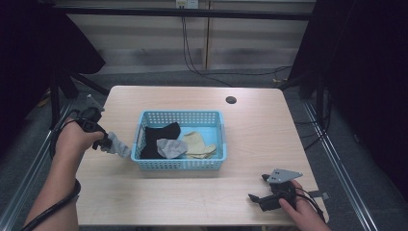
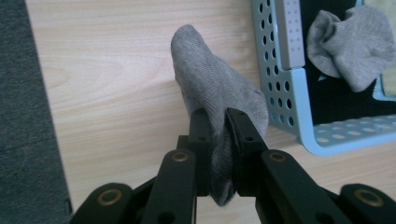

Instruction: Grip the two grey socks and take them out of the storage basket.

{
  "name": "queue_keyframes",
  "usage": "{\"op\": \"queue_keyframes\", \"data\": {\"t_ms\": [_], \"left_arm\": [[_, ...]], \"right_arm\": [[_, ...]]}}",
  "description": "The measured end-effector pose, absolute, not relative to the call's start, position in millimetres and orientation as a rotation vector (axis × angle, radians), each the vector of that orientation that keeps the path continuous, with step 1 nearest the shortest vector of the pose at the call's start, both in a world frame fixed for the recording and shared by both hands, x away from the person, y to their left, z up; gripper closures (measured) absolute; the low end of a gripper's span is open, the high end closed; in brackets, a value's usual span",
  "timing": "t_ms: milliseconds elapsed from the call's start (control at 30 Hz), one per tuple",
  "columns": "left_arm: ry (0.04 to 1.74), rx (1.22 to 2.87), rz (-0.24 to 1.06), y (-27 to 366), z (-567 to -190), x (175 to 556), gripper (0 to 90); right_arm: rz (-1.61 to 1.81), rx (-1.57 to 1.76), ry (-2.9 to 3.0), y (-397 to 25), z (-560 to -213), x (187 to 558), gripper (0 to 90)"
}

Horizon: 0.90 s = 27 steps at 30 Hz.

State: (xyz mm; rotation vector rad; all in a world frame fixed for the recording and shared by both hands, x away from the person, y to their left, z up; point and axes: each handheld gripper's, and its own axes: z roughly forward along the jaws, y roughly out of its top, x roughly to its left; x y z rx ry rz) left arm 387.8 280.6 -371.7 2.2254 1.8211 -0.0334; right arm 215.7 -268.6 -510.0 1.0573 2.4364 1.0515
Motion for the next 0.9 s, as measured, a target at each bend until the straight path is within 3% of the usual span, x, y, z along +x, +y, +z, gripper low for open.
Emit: {"op": "queue_keyframes", "data": {"t_ms": [167,400,900], "left_arm": [[1.822,2.208,-0.018,277.3,-388.1,387.7,79.7],[1.783,2.23,0.089,271.9,-388.8,387.7,61.0],[1.66,2.243,0.12,240.0,-365.0,390.8,49.9]], "right_arm": [[1.052,1.057,2.437,-268.5,-510.2,215.6,10.3],[1.052,1.057,2.436,-268.6,-510.1,215.6,10.2],[1.052,1.059,2.437,-268.5,-510.1,215.6,10.3]]}}
